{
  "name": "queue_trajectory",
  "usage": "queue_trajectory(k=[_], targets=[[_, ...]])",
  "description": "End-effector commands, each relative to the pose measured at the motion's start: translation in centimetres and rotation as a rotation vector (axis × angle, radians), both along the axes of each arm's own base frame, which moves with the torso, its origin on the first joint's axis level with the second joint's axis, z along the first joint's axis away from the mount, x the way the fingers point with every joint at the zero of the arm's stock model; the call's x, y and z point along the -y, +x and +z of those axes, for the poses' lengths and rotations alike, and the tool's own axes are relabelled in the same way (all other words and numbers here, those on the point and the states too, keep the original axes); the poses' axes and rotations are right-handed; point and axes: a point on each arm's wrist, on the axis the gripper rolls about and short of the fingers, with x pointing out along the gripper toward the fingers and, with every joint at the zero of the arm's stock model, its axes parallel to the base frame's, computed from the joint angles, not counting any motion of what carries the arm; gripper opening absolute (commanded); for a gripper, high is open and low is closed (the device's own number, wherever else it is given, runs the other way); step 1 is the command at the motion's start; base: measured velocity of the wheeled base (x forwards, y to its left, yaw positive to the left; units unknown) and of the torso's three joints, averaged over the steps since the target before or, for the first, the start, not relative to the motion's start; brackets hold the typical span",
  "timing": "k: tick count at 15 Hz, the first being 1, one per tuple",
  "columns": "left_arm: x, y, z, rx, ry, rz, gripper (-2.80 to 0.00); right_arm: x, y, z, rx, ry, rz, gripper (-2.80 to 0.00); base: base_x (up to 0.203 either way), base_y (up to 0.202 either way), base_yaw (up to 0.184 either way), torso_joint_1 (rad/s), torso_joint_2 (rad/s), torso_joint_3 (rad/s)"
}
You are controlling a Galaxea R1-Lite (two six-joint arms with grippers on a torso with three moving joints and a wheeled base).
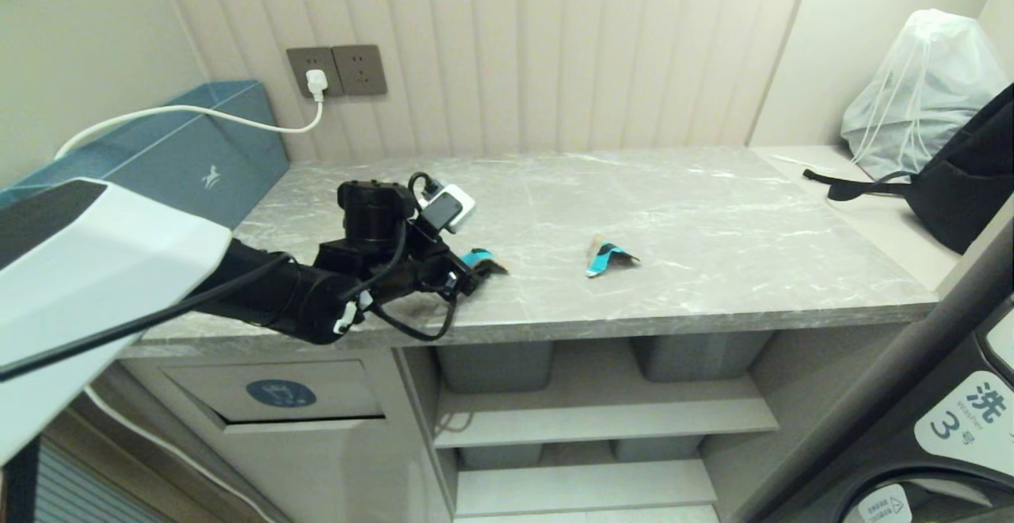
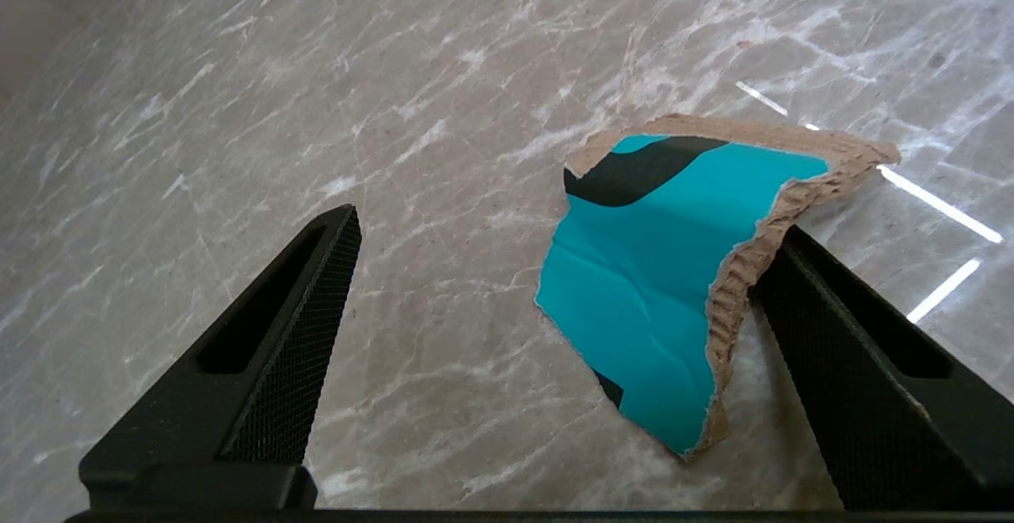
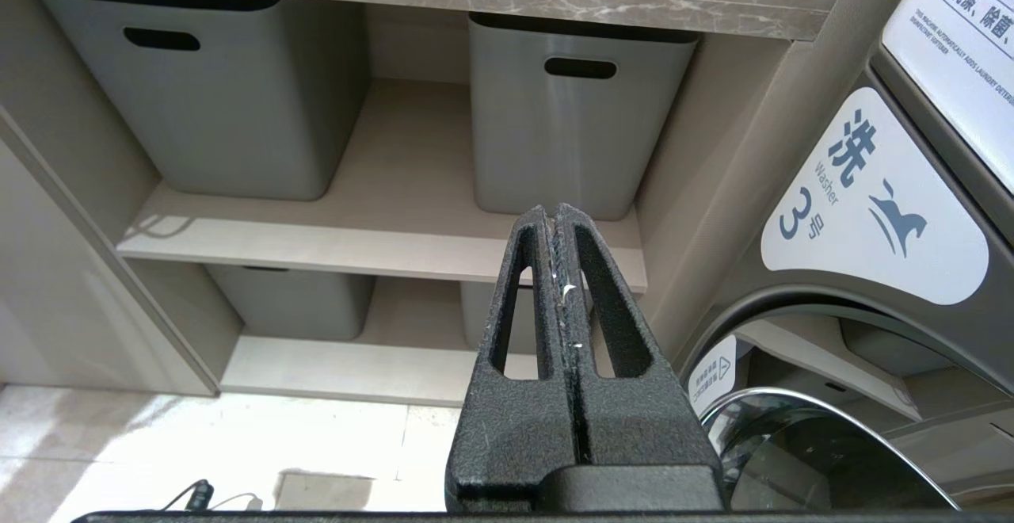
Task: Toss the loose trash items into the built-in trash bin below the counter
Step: Pick up the garbage
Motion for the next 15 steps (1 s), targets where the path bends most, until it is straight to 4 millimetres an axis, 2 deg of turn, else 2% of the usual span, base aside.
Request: queue_trajectory(k=[1,4,8,9,10,13,15], targets=[[0.1,0.2,-0.1,0.007,0.000,-0.001,0.00,0.0,0.0,0.0,0.001,-0.001,0.001,-2.80,0.000,0.000,0.000,0.000,0.00,0.000],[0.5,1.3,0.6,0.046,-0.013,0.023,0.00,0.0,0.0,0.0,0.001,-0.002,0.001,-2.80,0.000,0.000,0.000,0.000,0.00,0.000],[0.8,2.0,0.1,0.048,-0.016,0.028,0.00,0.0,0.0,0.0,0.000,-0.001,0.001,-2.80,0.000,0.000,0.000,0.000,0.00,0.000],[0.9,2.1,0.1,0.046,-0.017,0.028,-1.74,0.0,0.0,0.0,0.001,-0.002,0.001,-2.80,0.000,0.000,0.000,0.000,0.00,0.000],[0.9,2.1,0.0,0.044,-0.018,0.029,-2.80,0.0,0.0,0.0,0.001,-0.002,0.001,-2.80,0.000,0.000,0.000,0.000,0.00,0.000],[0.9,2.0,0.1,0.042,-0.025,0.027,-2.80,0.0,0.0,0.0,0.001,-0.002,0.001,-2.80,0.000,0.000,0.000,0.000,0.00,0.000],[0.8,1.7,0.9,0.043,-0.059,0.031,-2.80,0.0,0.0,0.0,0.001,-0.002,0.001,-2.80,0.000,0.000,0.000,0.000,0.00,0.000]])
